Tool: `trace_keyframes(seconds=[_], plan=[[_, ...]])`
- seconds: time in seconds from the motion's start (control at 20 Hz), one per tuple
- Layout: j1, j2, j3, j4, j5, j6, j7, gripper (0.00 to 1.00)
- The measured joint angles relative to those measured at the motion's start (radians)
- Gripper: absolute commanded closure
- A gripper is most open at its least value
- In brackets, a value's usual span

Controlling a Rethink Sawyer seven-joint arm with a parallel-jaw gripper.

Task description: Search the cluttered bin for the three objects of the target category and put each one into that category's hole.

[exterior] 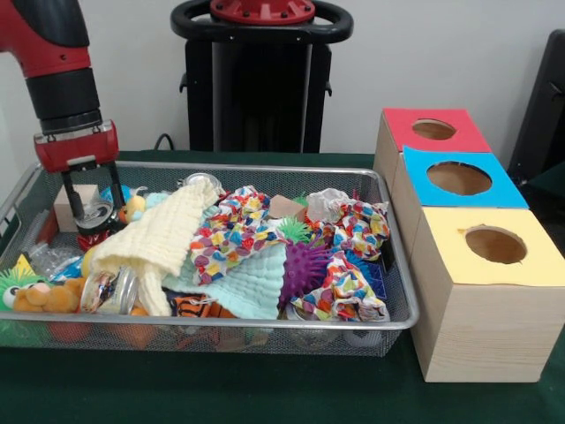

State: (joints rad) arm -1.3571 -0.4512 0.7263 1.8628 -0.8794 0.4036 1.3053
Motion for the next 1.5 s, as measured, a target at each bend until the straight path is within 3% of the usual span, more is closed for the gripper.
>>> trace_keyframes(seconds=[1.1, 1.5], plan=[[-0.011, 0.013, 0.014, -0.051, 0.000, 0.002, 0.000, 0.00], [-0.011, -0.022, 0.016, -0.051, 0.018, 0.072, 0.000, 0.00]])
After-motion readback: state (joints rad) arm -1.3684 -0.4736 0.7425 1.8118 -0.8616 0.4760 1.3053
